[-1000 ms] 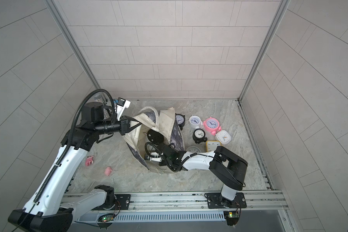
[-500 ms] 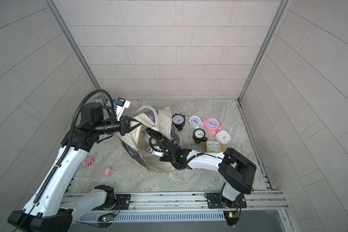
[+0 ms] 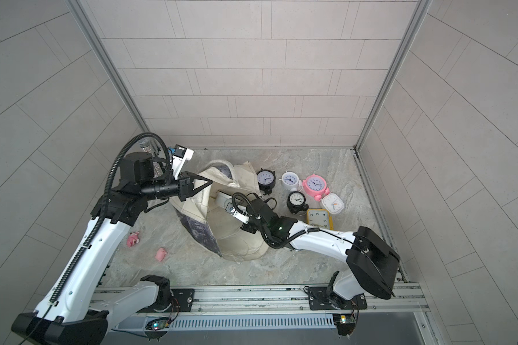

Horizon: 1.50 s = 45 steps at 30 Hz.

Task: Take the alarm clock out of the canvas bag
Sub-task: Pick up the alarm from the canvas bag, then place the alarm at the center of the board.

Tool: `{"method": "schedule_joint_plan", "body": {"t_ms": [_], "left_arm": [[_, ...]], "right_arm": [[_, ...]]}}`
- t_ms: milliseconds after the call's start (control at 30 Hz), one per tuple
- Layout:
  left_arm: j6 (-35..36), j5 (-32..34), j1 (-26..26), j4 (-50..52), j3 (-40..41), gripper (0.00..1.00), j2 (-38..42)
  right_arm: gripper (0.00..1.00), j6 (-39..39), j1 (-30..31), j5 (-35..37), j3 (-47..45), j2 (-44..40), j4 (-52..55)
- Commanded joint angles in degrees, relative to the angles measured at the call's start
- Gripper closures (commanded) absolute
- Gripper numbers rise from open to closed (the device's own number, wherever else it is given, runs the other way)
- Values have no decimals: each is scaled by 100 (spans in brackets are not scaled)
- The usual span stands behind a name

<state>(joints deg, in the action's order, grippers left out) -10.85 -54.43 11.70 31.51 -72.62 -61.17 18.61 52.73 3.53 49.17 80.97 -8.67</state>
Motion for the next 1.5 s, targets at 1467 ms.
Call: {"method": "schedule_joint_plan", "body": {"t_ms": [1467], "left_arm": [[-1164, 2645, -92, -28, -1098, 100, -1136]], "right_arm": [[100, -851, -16, -14, 2079, -1734, 2615]]}}
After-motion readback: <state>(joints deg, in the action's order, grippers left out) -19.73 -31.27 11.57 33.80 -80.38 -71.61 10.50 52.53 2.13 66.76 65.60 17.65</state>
